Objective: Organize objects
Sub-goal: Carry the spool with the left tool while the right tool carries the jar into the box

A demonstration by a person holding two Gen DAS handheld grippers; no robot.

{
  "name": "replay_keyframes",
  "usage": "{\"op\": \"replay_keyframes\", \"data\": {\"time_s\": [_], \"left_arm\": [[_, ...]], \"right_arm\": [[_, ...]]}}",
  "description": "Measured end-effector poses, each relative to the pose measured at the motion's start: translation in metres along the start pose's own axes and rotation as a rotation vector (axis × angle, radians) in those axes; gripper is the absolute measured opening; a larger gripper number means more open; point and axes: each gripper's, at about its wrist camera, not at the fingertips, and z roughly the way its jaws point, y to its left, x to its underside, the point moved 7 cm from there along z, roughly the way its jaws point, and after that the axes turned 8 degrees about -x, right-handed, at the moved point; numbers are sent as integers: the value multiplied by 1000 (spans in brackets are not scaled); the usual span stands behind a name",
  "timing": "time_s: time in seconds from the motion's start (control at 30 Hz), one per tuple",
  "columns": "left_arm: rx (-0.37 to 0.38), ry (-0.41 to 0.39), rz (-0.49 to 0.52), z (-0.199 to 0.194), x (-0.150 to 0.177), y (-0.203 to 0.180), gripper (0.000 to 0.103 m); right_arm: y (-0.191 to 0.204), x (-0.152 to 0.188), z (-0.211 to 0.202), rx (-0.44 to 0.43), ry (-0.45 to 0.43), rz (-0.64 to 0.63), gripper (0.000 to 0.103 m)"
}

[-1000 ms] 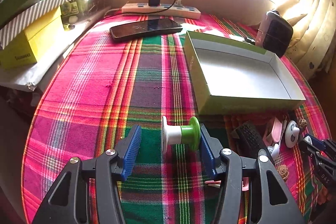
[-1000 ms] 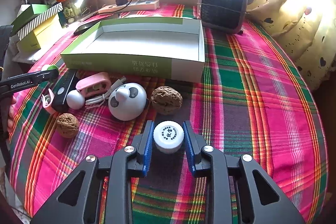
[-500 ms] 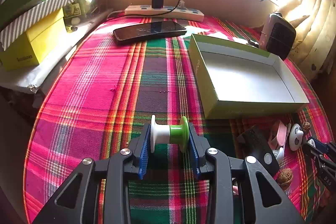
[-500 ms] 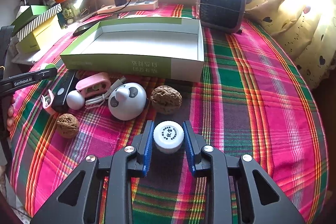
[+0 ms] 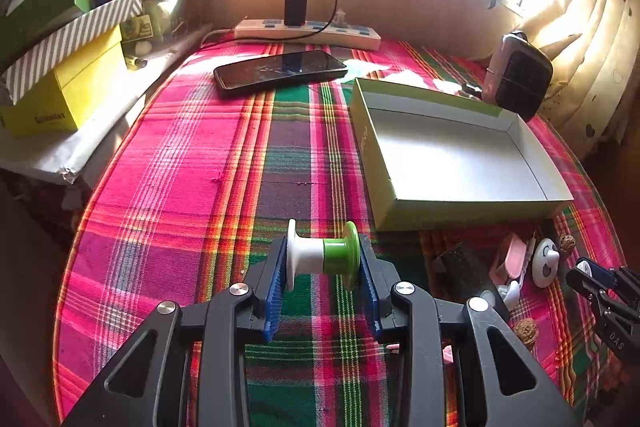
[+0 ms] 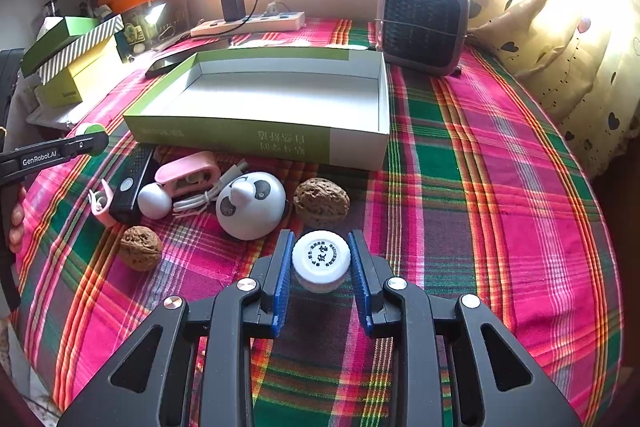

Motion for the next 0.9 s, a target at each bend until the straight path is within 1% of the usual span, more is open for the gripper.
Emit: {"op": "replay_keyframes", "data": {"time_s": [0.17,0.23,0.37,0.47,0.53,0.7,0.9], "left_arm": [[10,-29,24,-11,-13,-7,31],[20,-38,25,-16,-19,-10,31],[31,-55,36,-21,-32,-17,31],[25,-64,58,-24,-40,-23,31],[24,-79,73,-26,-47,-29,31],[46,-81,91,-21,-66,-44,31],[65,-72,119,-8,-85,-65,31]], "right_arm": [[-2,-24,-12,-18,-53,10,29],[-4,-34,-17,-3,-71,-1,29],[-5,-52,-23,-4,-93,-13,29],[-5,-68,-23,-4,-106,-25,29],[-7,-77,-23,-7,-111,-31,29],[-12,-103,-17,-7,-121,-51,29],[-12,-127,3,-19,-108,-73,29]]}}
